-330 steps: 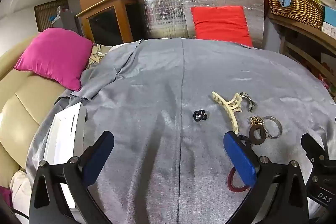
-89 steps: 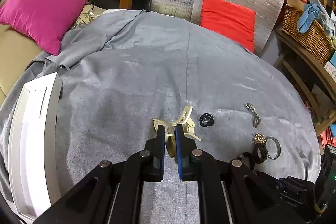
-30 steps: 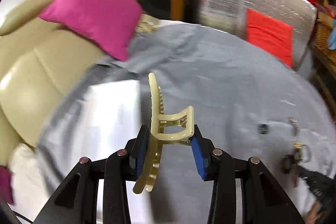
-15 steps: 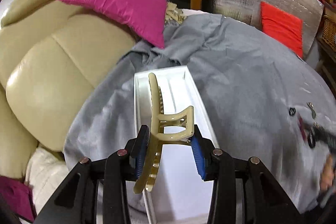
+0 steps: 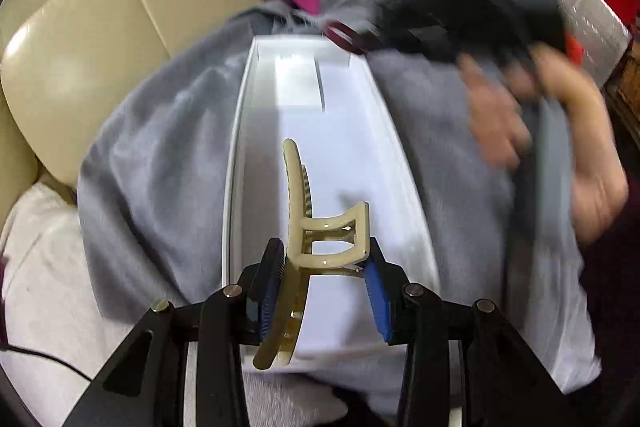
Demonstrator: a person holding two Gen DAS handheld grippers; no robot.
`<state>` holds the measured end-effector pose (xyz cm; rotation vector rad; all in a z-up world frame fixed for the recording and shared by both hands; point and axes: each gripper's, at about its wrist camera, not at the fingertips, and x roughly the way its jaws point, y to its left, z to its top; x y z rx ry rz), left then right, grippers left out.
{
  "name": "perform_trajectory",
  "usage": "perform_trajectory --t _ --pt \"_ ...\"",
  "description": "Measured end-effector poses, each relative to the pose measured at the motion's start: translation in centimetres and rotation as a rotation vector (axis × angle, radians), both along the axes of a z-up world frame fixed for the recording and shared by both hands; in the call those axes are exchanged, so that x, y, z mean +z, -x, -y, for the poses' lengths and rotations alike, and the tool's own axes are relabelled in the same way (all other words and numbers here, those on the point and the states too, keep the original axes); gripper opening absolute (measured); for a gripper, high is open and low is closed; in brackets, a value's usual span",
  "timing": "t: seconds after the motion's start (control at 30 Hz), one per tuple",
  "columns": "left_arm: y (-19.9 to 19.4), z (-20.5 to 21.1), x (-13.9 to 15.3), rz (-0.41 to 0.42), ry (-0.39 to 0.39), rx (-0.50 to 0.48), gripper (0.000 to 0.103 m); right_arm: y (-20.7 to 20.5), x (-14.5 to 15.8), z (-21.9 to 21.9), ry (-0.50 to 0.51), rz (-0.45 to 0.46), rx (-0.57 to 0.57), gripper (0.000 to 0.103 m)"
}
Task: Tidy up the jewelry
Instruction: 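Lower the red hair tie into the white tray and open the right tool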
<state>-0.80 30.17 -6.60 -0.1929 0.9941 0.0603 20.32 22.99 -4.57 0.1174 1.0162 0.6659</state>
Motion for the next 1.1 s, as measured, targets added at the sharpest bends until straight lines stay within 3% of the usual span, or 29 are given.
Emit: perform_trajectory --t 0.3,0.57,0.67,0.83,0.97,1.1 --pt "0.3 -1.1 -1.2 -0.035 -0.005 -0.013 0.041 -2.8 -3.1 -6.8 0.142 -0.056 0.028 0.006" --pt "0.4 -1.3 -1.8 -0.038 0.013 -0.045 0.041 -3.0 -4.8 -8.3 0.206 -0.071 0.005 0.012" --pt "0.4 -1.5 -1.8 -0.028 0.006 -0.045 0.041 -2.8 -3.9 -7.0 0.151 -0.097 0.01 0.022" --pt "0.3 -2.0 -1.6 -0.008 0.01 -0.044 0.044 -2.1 -1.7 -2.2 0.057 -0.049 -0.047 0.025" --pt "0.3 -1.8 -1.7 -0.01 0.003 -0.053 0.044 -1.4 -1.2 1.1 0.092 0.01 -0.147 0.024" --pt "0.0 -1.5 -2.5 -0.04 -0.022 -0.063 0.044 -1.6 -2.5 1.4 0.118 -0.05 -0.163 0.024"
